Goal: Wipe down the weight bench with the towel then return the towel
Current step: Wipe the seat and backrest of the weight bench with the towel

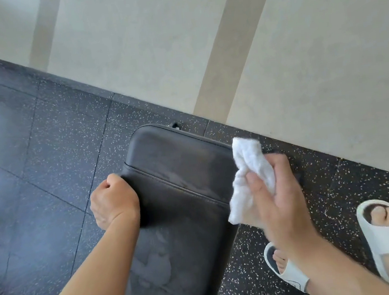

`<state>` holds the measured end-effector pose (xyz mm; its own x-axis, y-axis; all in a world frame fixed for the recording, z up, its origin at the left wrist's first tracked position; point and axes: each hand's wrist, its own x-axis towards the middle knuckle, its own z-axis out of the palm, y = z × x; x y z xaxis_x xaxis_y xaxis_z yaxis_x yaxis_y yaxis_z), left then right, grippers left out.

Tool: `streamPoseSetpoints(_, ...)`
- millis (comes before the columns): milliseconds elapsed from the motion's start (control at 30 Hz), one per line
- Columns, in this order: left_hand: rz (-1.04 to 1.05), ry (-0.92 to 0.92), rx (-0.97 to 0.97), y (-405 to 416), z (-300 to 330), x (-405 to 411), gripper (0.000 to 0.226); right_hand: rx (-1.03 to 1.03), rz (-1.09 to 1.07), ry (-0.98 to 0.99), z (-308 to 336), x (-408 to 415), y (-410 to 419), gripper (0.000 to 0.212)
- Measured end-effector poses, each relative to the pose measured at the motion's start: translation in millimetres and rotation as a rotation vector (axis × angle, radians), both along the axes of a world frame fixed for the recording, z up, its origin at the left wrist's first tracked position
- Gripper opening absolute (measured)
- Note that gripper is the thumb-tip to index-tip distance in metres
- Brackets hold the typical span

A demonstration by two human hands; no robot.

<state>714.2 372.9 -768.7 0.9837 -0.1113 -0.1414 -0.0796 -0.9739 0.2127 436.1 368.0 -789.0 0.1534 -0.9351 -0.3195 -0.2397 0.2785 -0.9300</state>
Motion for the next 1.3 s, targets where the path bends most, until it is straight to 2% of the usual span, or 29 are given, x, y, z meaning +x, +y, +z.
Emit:
streamPoseSetpoints(100, 0.004, -0.005, 0.001, 1.0, -0.2, -0.3, 0.035, -0.059, -0.149, 0.001, -1.0, 26.5, 42.4, 0.018)
streamPoseSetpoints(167, 0.010, 0.000, 0.000, 2.8, -2.0, 0.7, 0.035, -0.135, -0.175, -0.017, -5.7, 32.5, 42.6, 0.024)
streamPoseSetpoints(267, 0.005, -0.010, -0.005, 3.6, -4.9, 1.3, 0.032, -0.245, -0.169, -0.046, -13.0, 27.5, 10.8, 0.015)
streamPoseSetpoints(333, 0.007, -0.012, -0.006, 3.9, -5.6, 1.6, 0.033, -0.187, -0.188, 0.008, -17.7, 27.0, -28.4, 0.011)
streamPoseSetpoints(400, 0.014, -0.011, -0.008, 3.6, -4.5, -0.1, 0.036, -0.121, -0.032, 0.058, -23.5, 32.7, -74.6, 0.012)
streamPoseSetpoints(467, 0.025, -0.012, -0.015, 2.6, -1.9, -2.9, 0.036, -0.172, 0.267, 0.129, -23.7, 44.1, -107.2, 0.016)
streamPoseSetpoints(567, 0.028, 0.015, -0.025, 0.2, 5.0, -8.9, 0.031, -0.417, 0.443, 0.243, -6.8, 50.6, -109.1, 0.022)
streamPoseSetpoints(700, 0.029, 0.016, -0.047, -2.1, 10.1, -11.0, 0.034, -0.696, 0.613, 0.365, 9.5, 27.9, -47.0, 0.018)
streamPoseSetpoints(800, 0.027, 0.005, -0.049, -1.4, 7.9, -5.4, 0.036, -0.736, 0.626, 0.388, 7.7, 12.6, -14.7, 0.018)
streamPoseSetpoints(900, 0.022, 0.002, -0.041, 2.5, 1.2, 2.8, 0.037, -0.875, 0.608, 0.535, 5.5, 35.2, -26.2, 0.007)
streamPoseSetpoints(1000, 0.014, 0.002, -0.058, 2.8, -2.8, 5.9, 0.036, -0.942, 0.657, 0.556, 3.2, 91.4, -49.4, 0.010)
streamPoseSetpoints(1133, 0.013, 0.005, -0.054, 5.1, -6.9, 12.7, 0.035, -0.910, 0.663, 0.505, 1.9, 190.1, -73.1, 0.018)
streamPoseSetpoints(1200, 0.016, 0.008, -0.042, 6.6, -7.7, 15.7, 0.034, -0.934, 0.739, 0.543, 6.7, 227.0, -84.2, 0.027)
streamPoseSetpoints(1300, 0.026, 0.025, -0.057, 6.7, -8.8, 17.8, 0.033, -0.984, 0.822, 0.620, 9.3, 245.3, -90.8, 0.022)
